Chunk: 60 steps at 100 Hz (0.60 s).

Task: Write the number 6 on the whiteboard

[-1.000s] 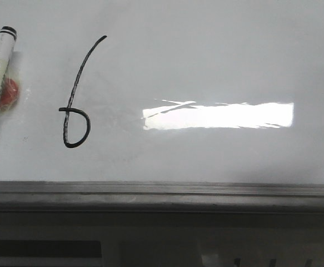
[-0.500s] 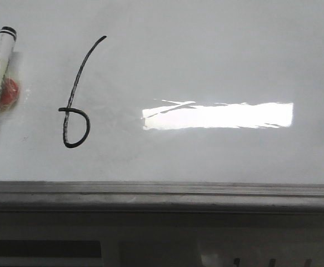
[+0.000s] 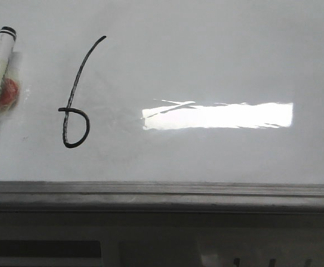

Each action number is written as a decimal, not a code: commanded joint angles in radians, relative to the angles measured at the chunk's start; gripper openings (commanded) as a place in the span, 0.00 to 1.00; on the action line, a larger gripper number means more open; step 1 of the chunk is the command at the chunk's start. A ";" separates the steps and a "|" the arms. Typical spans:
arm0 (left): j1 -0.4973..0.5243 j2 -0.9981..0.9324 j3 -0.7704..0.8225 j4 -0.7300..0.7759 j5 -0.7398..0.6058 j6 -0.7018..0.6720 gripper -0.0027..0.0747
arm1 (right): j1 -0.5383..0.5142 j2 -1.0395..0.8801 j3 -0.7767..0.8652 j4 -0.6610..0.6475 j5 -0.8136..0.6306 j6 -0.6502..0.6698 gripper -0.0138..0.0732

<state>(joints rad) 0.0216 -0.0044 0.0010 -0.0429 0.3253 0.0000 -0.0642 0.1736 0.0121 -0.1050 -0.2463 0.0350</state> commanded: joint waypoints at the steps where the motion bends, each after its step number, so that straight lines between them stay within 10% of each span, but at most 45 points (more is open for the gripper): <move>1: 0.001 -0.030 0.024 -0.008 -0.071 -0.006 0.01 | -0.011 -0.034 0.013 0.004 0.039 0.003 0.09; 42: 0.001 -0.028 0.024 -0.013 -0.072 -0.006 0.01 | -0.011 -0.200 0.013 0.017 0.556 0.003 0.09; 60: 0.001 -0.028 0.024 -0.013 -0.072 -0.006 0.01 | -0.011 -0.200 0.013 0.017 0.556 0.003 0.09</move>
<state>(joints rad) 0.0216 -0.0044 0.0010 -0.0465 0.3253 0.0000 -0.0682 -0.0103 0.0121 -0.0862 0.3290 0.0373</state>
